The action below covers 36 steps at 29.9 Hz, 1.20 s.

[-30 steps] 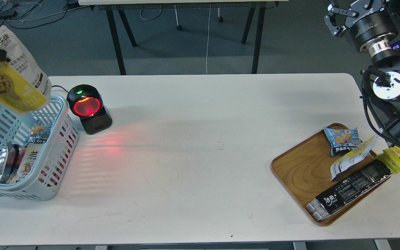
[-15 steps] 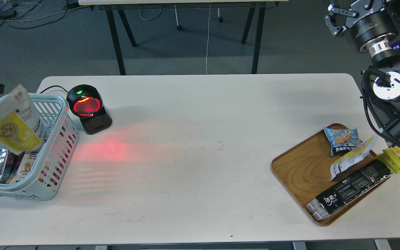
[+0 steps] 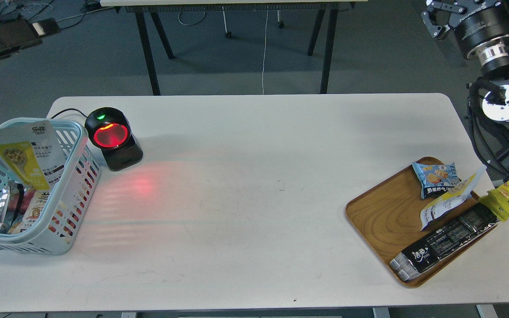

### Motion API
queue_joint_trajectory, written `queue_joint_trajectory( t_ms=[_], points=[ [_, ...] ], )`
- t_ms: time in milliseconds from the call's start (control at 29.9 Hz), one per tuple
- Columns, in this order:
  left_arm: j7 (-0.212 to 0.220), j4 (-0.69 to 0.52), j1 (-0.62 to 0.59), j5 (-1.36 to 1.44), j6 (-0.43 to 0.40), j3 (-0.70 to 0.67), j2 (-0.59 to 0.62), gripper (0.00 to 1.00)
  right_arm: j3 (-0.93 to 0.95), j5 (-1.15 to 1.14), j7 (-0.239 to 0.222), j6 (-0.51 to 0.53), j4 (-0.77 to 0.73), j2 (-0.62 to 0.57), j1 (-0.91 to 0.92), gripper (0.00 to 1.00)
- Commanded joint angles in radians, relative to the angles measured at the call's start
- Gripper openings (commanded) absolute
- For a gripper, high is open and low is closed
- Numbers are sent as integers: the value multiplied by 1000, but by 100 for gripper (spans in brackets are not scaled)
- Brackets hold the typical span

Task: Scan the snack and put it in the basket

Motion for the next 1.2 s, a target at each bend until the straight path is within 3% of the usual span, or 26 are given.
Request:
queue_joint_trajectory(
  t_ms=[0, 167, 367, 535, 702, 1169],
  points=[
    [5, 99, -1, -302, -27, -52, -145, 99, 58, 2, 0, -13, -3, -23, -6, 99],
    [26, 306, -3, -609, -129, -128, -359, 99, 90, 5, 0, -9, 1, -28, -14, 99],
    [172, 561, -24, -798, -129, -288, -603, 99, 91, 46, -2, -9, 1, -11, -37, 98],
    [259, 715, -26, -916, -129, -412, -740, 99, 99, 89, -128, -9, -5, 18, -43, 99],
    [270, 744, -23, -1037, -129, -455, -801, 99, 153, 101, -211, -2, -46, 79, -49, 99],
    [258, 733, -27, -1087, -129, -458, -845, 100, 171, 101, -222, 0, -104, 130, -57, 99]
  ],
)
